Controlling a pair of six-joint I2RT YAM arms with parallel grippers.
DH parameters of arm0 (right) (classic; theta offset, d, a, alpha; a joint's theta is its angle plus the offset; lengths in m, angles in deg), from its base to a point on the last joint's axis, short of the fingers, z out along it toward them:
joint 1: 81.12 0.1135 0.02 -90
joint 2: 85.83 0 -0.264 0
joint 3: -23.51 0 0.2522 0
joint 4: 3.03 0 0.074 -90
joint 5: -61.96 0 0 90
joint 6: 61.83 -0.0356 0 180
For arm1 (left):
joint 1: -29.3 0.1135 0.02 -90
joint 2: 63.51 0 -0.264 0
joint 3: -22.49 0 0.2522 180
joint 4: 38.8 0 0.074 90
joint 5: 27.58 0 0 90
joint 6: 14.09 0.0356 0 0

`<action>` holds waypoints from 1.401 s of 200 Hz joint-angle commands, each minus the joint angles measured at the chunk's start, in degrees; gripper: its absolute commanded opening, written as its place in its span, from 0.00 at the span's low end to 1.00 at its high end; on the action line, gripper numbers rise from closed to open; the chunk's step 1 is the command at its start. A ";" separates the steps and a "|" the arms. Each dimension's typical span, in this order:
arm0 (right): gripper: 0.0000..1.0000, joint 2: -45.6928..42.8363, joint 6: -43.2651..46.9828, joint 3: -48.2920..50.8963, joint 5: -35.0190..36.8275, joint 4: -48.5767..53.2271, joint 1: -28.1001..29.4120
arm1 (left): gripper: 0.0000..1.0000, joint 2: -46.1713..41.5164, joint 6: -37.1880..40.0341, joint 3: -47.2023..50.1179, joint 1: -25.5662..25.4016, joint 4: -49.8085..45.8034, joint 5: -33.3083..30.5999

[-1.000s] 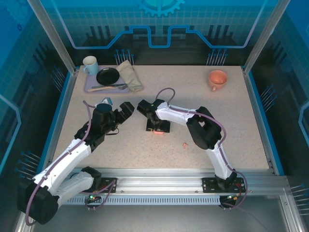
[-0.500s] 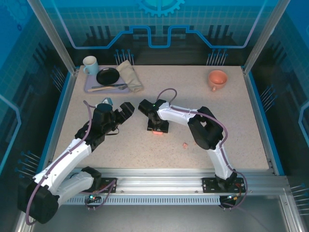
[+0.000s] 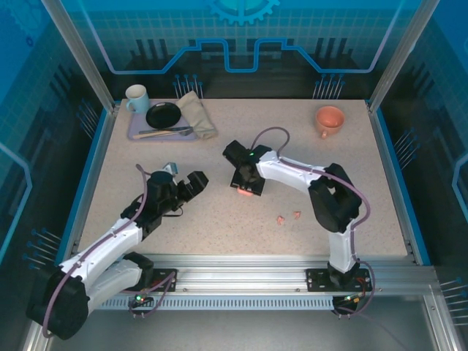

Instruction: Insert wireless bluetooth earbuds into charging case

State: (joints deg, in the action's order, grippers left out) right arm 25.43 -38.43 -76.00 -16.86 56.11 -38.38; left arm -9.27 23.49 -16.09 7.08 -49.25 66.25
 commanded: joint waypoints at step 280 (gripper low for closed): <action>0.51 -10.64 -12.85 4.11 -13.99 -14.60 -7.30 | 0.46 38.95 6.02 -13.08 -11.33 46.54 6.36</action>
State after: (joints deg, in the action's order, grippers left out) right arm 16.76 -50.50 -72.55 -30.02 42.15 -45.02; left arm 28.72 28.30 -26.87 -3.87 -5.87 72.26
